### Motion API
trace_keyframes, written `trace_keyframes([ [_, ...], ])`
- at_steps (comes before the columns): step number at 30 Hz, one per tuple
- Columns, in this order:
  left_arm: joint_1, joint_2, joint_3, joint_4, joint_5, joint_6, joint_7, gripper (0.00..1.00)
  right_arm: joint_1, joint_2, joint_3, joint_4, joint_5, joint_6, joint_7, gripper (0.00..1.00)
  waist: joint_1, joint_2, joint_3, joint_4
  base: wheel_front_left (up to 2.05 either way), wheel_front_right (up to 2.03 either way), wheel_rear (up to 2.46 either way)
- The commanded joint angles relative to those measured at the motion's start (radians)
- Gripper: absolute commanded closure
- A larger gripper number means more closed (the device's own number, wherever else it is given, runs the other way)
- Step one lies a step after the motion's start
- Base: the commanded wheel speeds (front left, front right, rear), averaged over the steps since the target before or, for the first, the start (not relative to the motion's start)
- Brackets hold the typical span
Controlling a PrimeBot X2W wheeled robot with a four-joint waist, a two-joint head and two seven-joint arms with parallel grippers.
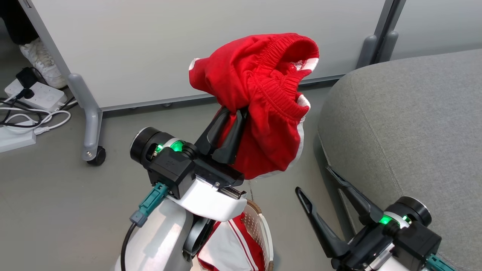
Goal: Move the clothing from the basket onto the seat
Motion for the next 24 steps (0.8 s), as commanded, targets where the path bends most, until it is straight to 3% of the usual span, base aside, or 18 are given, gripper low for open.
trace_keyframes([
  [1,0.005,0.003,0.000,0.004,0.000,-0.003,-0.001,1.00,-0.011,-0.006,0.006,-0.006,0.005,0.002,-0.005,0.00,0.0000,-0.0001,-0.001,0.002,0.00,0.00,0.00],
  [24,0.020,0.003,-0.241,0.069,-0.079,-0.040,-0.001,1.00,-0.086,0.009,0.018,0.098,-0.065,0.002,-0.005,0.00,0.0000,-0.0001,-0.019,0.065,0.00,0.00,0.00],
])
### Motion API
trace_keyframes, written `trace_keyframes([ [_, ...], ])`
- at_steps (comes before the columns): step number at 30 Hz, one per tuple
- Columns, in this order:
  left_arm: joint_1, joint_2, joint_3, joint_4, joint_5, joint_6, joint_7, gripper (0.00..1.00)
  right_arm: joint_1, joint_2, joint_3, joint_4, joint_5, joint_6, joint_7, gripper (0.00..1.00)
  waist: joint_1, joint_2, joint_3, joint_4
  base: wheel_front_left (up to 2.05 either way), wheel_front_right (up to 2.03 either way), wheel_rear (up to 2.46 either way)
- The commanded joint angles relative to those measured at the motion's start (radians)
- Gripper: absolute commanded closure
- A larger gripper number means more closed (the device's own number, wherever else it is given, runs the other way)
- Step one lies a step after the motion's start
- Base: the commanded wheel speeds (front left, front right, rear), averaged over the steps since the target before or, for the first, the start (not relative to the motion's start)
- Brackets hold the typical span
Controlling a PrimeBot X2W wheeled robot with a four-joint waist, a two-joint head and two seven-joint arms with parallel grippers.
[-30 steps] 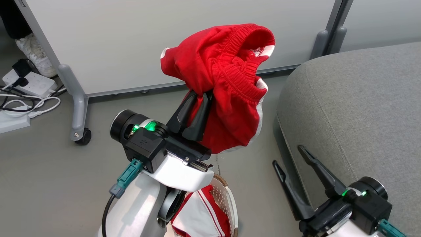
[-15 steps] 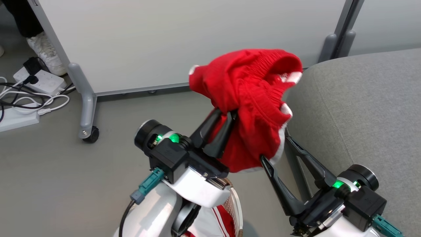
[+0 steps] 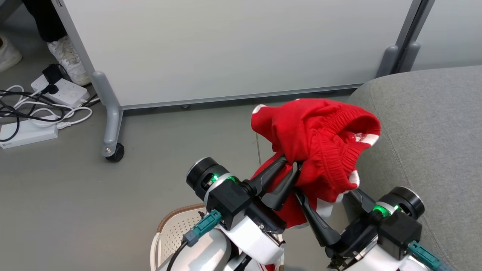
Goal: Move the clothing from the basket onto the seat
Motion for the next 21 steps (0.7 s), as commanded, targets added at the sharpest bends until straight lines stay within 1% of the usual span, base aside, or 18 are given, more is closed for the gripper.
trace_keyframes([
  [1,0.005,0.003,-0.006,0.003,-0.006,-0.001,-0.001,1.00,-0.013,-0.007,0.001,0.004,-0.012,0.002,-0.005,0.00,0.0000,0.0000,0.000,0.001,0.00,0.00,0.00],
  [6,0.002,0.003,-0.038,0.020,-0.013,-0.003,-0.001,1.00,-0.019,-0.001,0.008,0.024,-0.015,0.002,-0.005,0.00,0.0000,0.0000,-0.006,0.001,0.00,0.00,0.00],
  [9,-0.001,0.003,-0.055,0.044,-0.005,0.010,-0.001,1.00,-0.017,0.005,0.006,0.033,-0.010,0.002,-0.005,0.00,0.0000,0.0000,-0.012,0.003,0.00,0.00,0.00],
  [10,-0.001,0.003,-0.061,0.049,-0.008,0.012,-0.001,1.00,-0.016,0.006,0.005,0.037,-0.008,0.002,-0.005,0.51,0.0000,0.0000,-0.014,0.004,0.00,0.00,0.00],
  [11,-0.002,0.003,-0.065,0.052,-0.009,0.015,-0.001,1.00,-0.017,0.007,0.002,0.039,-0.010,0.002,-0.005,1.00,0.0000,0.0000,-0.016,0.004,0.00,0.00,0.00],
  [21,-0.010,0.004,-0.089,0.077,-0.016,0.023,0.000,1.00,-0.007,0.028,-0.016,0.043,0.023,0.002,-0.005,1.00,0.0000,0.0000,-0.022,0.005,0.00,0.00,0.00],
])
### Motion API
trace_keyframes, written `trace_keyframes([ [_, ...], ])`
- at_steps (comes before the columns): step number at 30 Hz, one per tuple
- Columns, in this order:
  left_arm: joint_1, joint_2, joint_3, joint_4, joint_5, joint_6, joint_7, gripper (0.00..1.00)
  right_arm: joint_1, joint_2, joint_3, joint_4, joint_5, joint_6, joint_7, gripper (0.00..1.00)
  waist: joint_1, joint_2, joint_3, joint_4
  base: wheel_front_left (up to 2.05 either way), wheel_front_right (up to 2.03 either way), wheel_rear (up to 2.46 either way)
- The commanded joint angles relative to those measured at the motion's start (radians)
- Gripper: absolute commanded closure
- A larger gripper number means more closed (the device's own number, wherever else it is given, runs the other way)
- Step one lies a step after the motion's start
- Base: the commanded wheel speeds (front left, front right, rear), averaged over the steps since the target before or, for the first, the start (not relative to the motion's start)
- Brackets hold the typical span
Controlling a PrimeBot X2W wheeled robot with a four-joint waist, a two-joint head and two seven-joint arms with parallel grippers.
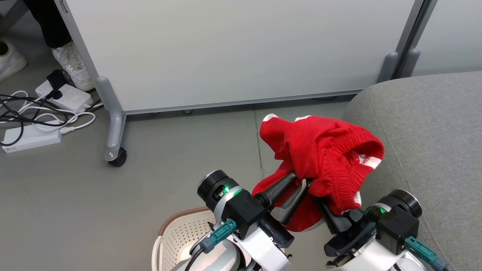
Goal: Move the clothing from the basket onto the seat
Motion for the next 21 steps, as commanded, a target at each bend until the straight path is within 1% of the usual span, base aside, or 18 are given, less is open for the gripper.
trace_keyframes([
  [1,-0.005,0.006,-0.004,0.011,-0.006,0.004,0.001,1.00,-0.003,0.005,-0.009,-0.010,0.012,0.002,-0.006,1.00,0.0000,0.0000,0.000,-0.001,0.00,0.00,0.00],
  [2,-0.005,0.006,-0.009,0.015,-0.007,-0.003,0.001,0.84,-0.002,0.005,-0.011,-0.012,0.015,0.002,-0.007,1.00,0.0000,0.0000,0.000,-0.002,0.00,0.00,0.00],
  [3,-0.005,0.007,-0.014,0.021,-0.004,-0.009,0.002,0.61,-0.003,0.004,-0.011,-0.014,0.017,0.002,-0.007,1.00,0.0000,0.0000,0.000,-0.003,0.00,0.00,0.00],
  [4,-0.008,0.006,-0.015,0.020,0.002,-0.008,0.003,0.45,-0.004,0.003,-0.012,-0.017,0.016,0.002,-0.007,1.00,0.0000,0.0000,0.000,-0.004,0.00,0.00,0.00],
  [6,-0.006,0.006,-0.012,0.016,0.005,-0.006,0.002,0.00,-0.008,0.002,-0.014,-0.020,0.010,0.002,-0.007,1.00,0.0000,0.0000,0.000,-0.005,0.00,0.00,0.00],
  [10,-0.005,0.005,0.004,0.010,0.008,-0.005,0.001,0.00,-0.015,0.000,-0.038,-0.030,-0.007,0.002,-0.007,1.00,0.0000,0.0000,0.003,-0.007,0.00,0.00,0.00],
  [13,-0.009,0.006,0.020,0.020,0.031,0.001,0.001,0.00,-0.023,-0.015,-0.052,-0.033,-0.045,0.002,-0.007,1.00,0.0000,0.0000,0.006,-0.010,0.00,0.00,0.00],
  [15,0.004,0.006,0.037,0.028,0.039,0.001,0.001,0.00,-0.020,-0.013,-0.079,-0.031,-0.057,0.002,-0.007,1.00,0.0000,0.0000,0.008,-0.013,0.00,0.00,0.00],
  [21,0.045,0.005,0.085,0.076,0.084,-0.018,0.000,0.00,0.002,-0.023,-0.166,-0.013,-0.080,0.002,-0.006,1.00,0.0000,0.0000,0.005,-0.016,0.00,0.00,0.00],
])
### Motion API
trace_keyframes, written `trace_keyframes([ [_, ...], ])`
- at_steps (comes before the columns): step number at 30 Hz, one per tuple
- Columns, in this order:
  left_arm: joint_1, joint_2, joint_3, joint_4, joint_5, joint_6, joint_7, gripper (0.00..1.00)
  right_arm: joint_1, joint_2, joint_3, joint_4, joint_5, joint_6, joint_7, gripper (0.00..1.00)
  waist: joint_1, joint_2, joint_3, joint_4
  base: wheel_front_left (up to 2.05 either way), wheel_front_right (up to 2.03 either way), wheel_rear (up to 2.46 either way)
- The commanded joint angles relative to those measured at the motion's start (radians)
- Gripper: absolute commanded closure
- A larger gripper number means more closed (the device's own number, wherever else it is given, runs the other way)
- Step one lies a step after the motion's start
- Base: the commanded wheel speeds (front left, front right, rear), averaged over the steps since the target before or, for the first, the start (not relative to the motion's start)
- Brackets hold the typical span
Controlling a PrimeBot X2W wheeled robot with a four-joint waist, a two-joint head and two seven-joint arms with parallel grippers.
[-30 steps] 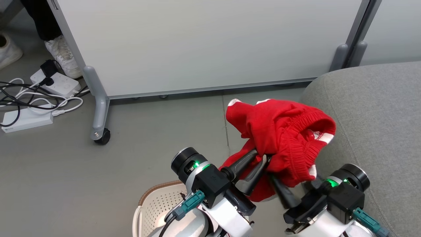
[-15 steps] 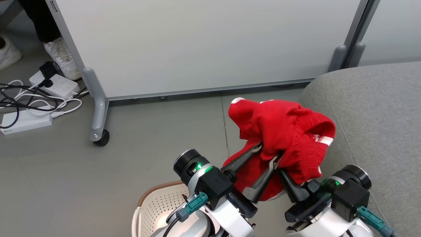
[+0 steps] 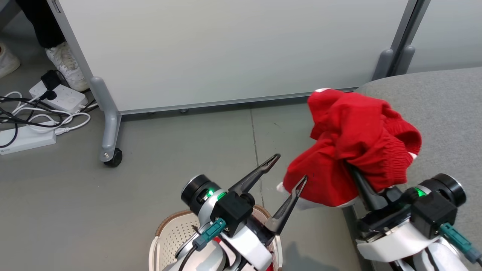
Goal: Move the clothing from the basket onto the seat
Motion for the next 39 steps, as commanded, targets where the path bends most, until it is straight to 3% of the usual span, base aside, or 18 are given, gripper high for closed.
trace_keyframes([
  [1,0.021,0.004,0.016,0.014,0.020,-0.011,-0.001,0.00,0.013,-0.005,-0.026,0.007,-0.006,0.002,-0.007,1.00,0.0000,-0.0001,-0.001,-0.001,0.00,0.00,0.00],
  [16,0.183,0.012,0.078,0.105,0.088,-0.090,-0.001,0.00,0.101,0.027,-0.210,0.103,-0.024,0.002,-0.006,1.00,0.0000,-0.0001,-0.008,-0.013,0.00,0.00,0.00],
  [39,0.293,0.013,0.108,0.050,0.014,-0.103,-0.001,0.00,0.148,0.025,-0.220,0.177,0.020,0.002,-0.006,1.00,0.0000,-0.0001,-0.002,-0.021,0.00,0.00,0.00],
])
